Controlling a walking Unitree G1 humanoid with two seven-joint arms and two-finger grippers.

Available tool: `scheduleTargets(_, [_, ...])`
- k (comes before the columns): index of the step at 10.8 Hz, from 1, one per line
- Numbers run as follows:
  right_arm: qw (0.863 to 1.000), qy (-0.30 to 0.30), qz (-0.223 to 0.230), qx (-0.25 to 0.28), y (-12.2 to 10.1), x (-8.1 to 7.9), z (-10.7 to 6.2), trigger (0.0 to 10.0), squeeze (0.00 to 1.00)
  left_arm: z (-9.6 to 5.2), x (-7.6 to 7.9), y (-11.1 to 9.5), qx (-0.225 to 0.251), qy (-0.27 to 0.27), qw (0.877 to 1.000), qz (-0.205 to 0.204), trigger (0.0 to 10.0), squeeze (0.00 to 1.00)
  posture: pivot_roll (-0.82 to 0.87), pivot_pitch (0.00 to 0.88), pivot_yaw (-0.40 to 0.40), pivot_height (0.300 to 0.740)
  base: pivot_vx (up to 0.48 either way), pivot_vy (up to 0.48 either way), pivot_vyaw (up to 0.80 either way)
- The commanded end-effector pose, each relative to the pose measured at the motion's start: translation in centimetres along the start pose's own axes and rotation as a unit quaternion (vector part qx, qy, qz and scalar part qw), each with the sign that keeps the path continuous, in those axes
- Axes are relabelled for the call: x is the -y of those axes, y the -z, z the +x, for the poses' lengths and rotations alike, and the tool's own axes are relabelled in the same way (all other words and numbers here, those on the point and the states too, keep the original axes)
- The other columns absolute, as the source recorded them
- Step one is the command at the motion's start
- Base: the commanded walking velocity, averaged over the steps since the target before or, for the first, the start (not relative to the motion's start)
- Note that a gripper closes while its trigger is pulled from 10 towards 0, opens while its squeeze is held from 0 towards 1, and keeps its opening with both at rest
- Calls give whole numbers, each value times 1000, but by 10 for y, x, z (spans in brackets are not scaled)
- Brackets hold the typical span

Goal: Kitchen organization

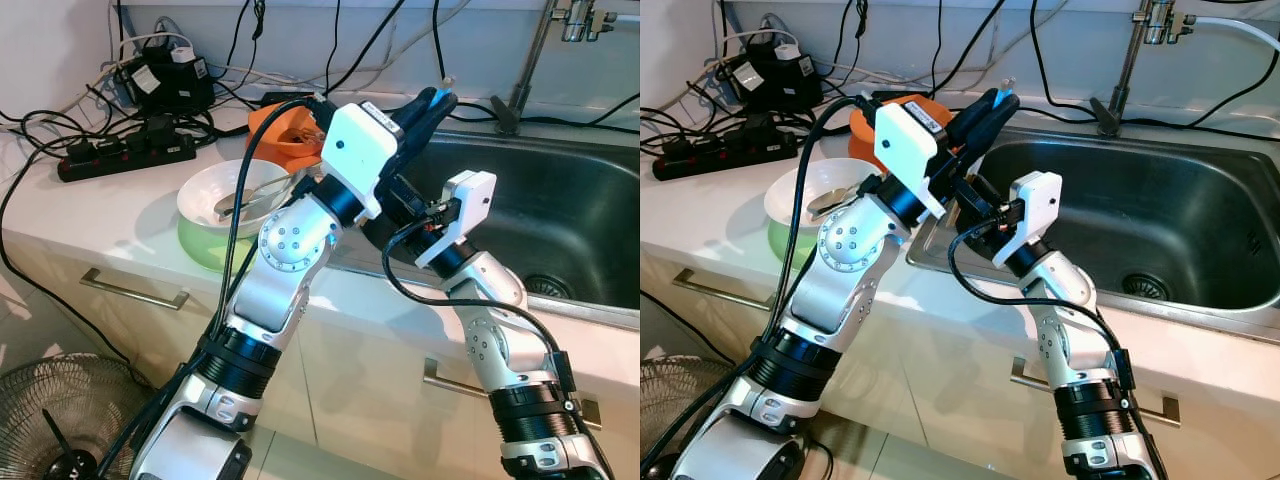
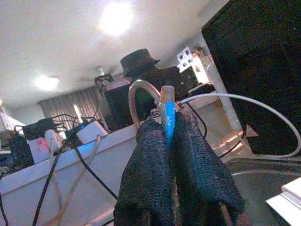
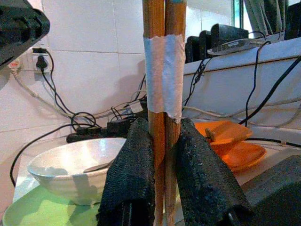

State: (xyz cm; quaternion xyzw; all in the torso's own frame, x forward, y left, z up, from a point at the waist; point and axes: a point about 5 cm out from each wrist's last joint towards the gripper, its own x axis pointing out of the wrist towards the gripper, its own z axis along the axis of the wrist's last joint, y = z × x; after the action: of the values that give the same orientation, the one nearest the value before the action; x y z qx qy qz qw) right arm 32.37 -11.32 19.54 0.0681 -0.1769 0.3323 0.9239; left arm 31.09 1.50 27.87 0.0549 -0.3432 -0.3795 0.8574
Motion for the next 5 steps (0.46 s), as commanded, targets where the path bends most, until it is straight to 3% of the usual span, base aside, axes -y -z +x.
scheduleTargets(1, [1000,10,3,-2,0,2,0,0,0,0,-6,-4,6,-11,1000,6,10000,0,41,20,99,740,0,0,0])
scheduleTargets(2, [1000,11,2,-2,0,3,0,0,0,0,-7,-4,6,-13,1000,6,10000,0,41,20,99,740,0,0,0])
scheduleTargets(3, [1000,11,3,-2,0,3,0,0,0,0,-8,-4,5,-15,1000,5,10000,1000,41,19,99,740,0,0,0])
scheduleTargets(5, [1000,12,2,-3,0,3,0,0,0,0,-9,-3,2,-18,1000,3,10000,1000,41,17,99,740,0,0,0])
